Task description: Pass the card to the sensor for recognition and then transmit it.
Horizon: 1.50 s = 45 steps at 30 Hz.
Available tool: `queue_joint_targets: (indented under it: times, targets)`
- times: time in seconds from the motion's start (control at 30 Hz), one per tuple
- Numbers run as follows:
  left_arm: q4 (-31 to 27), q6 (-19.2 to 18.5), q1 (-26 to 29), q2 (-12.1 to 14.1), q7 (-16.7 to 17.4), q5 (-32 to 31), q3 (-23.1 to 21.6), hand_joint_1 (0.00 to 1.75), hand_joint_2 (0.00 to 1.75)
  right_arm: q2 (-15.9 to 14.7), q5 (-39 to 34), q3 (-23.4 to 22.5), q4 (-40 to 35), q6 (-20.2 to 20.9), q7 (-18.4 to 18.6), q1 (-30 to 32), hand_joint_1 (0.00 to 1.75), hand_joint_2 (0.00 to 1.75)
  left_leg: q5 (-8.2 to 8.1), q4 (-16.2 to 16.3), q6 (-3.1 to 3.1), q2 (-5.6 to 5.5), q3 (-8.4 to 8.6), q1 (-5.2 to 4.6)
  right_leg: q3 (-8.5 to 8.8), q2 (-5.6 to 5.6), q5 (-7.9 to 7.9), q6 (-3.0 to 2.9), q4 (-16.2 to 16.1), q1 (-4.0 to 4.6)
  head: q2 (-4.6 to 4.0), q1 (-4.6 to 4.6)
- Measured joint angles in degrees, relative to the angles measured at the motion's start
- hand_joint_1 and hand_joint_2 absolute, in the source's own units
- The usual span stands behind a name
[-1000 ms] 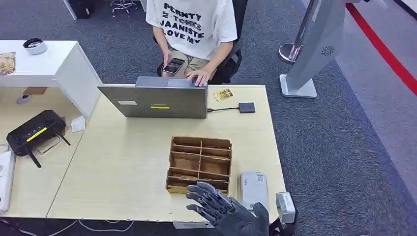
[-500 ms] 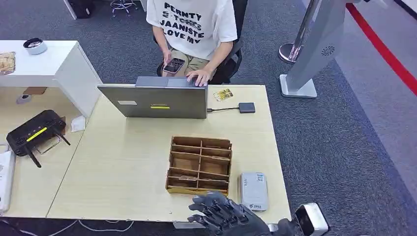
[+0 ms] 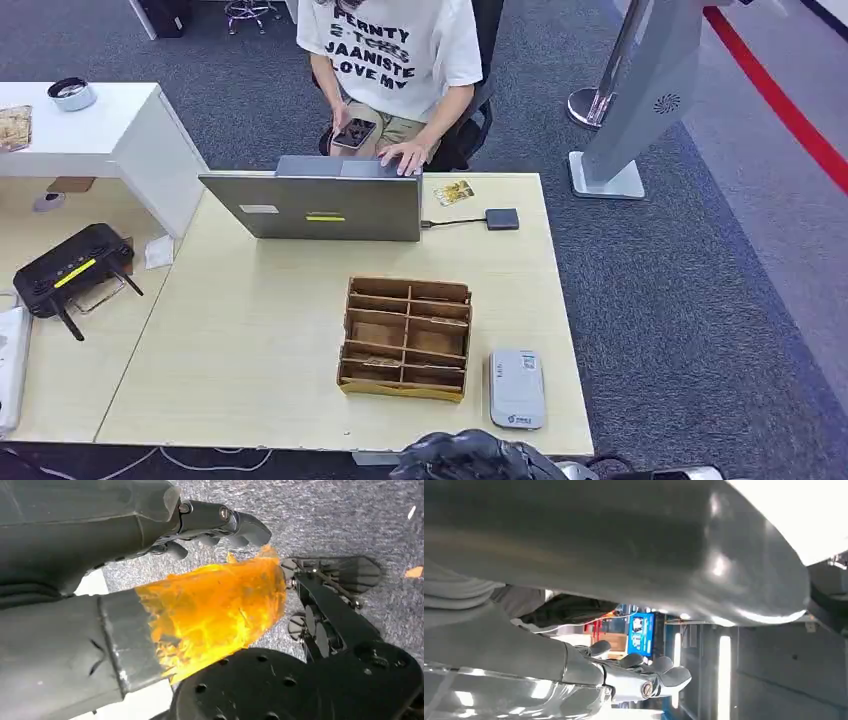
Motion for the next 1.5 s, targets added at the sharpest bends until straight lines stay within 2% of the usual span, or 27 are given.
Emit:
queue_joint_targets:
  times: [0.3,0.53,1.1,1.4,1.5]
  targets:
    - [-3.12,-1.55,0.66,-0.92,-0.46,-1.73,2.23,0.0,0.0,-0.63,7.1,0.55,-1.38,0.57,-4.32,-0.07,0.0,0.0,-0.01,0.0,-0.01,0.0,0.0,0.0,0.01,0.0,0.0,0.0,0.0,0.0,0.0,0.0]
    - [-4.28,-2.53,1.0,-1.11,-0.68,-2.8,3.39,0.0,0.0,-1.71,10.64,1.55,-1.6,0.35,-6.21,-0.16,0.0,0.0,-0.02,0.0,-0.01,0.0,-0.01,0.0,0.01,0.0,0.0,0.0,0.0,0.0,0.0,0.0]
    - [-5.37,-4.11,1.2,-1.27,-2.05,-6.16,6.23,0.0,0.0,-3.15,15.65,1.81,-3.26,3.1,-6.27,-0.2,0.0,0.0,-0.02,0.0,-0.01,0.0,0.0,0.0,0.01,0.0,0.0,0.0,0.0,0.0,0.0,0.0]
    - [-6.01,-4.54,1.28,-1.4,-2.36,-6.92,7.36,0.0,0.0,-3.41,15.89,1.81,-3.34,2.91,-6.27,-0.17,0.0,0.0,-0.02,0.0,-0.01,0.0,0.0,0.0,0.01,0.0,0.0,0.0,0.0,0.0,0.0,0.0]
    - [-6.66,-5.22,1.27,-1.68,-2.47,-8.26,8.5,0.0,0.0,-3.41,14.64,1.81,-3.3,0.85,-6.2,0.1,0.0,0.0,-0.02,0.0,-0.01,0.0,0.0,0.0,0.01,0.0,0.0,0.0,0.0,0.0,0.0,-0.02]
